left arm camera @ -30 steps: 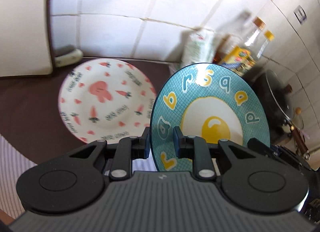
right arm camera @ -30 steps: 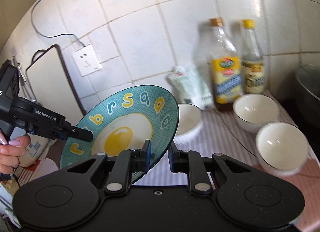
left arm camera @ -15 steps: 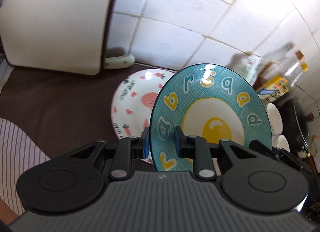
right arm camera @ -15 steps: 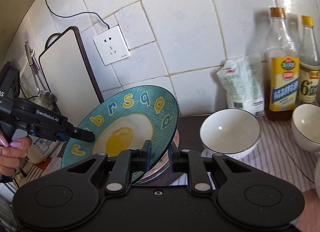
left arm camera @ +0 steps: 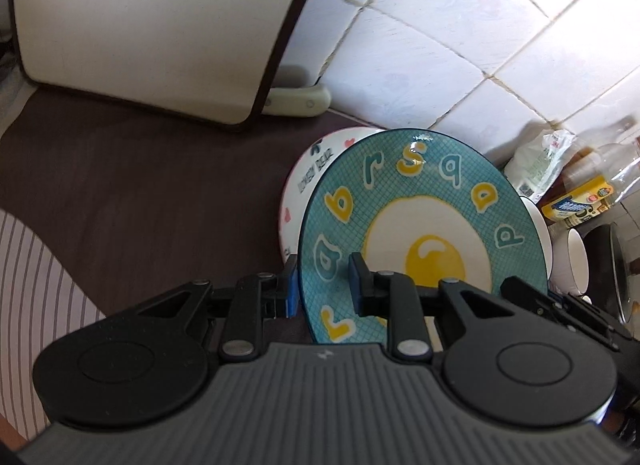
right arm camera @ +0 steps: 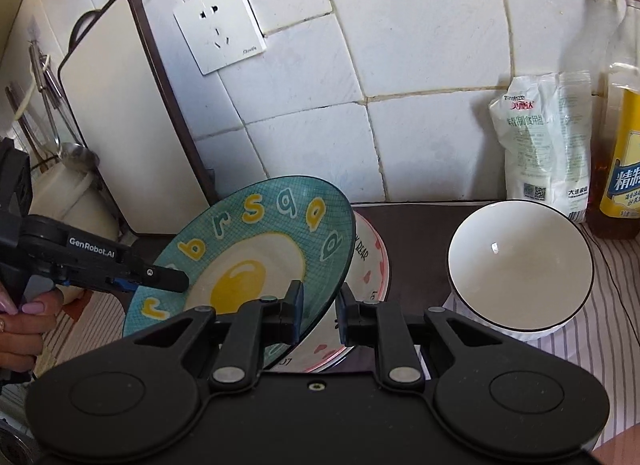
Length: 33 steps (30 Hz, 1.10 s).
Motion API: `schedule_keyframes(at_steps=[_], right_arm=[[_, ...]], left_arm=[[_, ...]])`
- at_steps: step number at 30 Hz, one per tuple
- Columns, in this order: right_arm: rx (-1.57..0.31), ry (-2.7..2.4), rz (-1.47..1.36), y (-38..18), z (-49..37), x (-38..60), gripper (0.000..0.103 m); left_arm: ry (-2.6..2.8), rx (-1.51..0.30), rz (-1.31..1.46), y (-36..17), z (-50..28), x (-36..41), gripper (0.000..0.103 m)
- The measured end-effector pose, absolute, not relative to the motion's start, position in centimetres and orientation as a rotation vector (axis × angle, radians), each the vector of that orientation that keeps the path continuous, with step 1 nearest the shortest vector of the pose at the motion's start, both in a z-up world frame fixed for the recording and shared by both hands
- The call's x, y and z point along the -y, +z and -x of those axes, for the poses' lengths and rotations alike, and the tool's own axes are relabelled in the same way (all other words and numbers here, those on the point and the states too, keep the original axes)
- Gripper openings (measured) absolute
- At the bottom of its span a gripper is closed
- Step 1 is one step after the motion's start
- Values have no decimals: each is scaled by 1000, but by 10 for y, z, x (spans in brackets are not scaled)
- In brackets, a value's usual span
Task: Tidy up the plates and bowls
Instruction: 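Lower the egg-print plate onto the bunny plate with the right gripper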
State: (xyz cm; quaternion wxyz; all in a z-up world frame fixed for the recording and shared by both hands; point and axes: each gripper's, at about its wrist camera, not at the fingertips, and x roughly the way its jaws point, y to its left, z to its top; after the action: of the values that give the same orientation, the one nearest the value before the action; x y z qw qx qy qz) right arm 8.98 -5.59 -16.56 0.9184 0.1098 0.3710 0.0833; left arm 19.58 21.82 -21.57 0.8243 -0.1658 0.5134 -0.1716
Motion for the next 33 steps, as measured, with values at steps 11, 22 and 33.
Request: schedule_keyframes(at_steps=[11,22,33], right_arm=[[-873,134,-324,-192,-115,61,22],[-928,90,-267,-202,-139,56,22],[-951,63,-119,-205,-144,39,33]], left_arm=[[-313,-1183,356,-239,-218,-215,20],[-308,-1205,313,-246,-218,-203,22],[-267,-1276,353,-242,-220,-204,22]])
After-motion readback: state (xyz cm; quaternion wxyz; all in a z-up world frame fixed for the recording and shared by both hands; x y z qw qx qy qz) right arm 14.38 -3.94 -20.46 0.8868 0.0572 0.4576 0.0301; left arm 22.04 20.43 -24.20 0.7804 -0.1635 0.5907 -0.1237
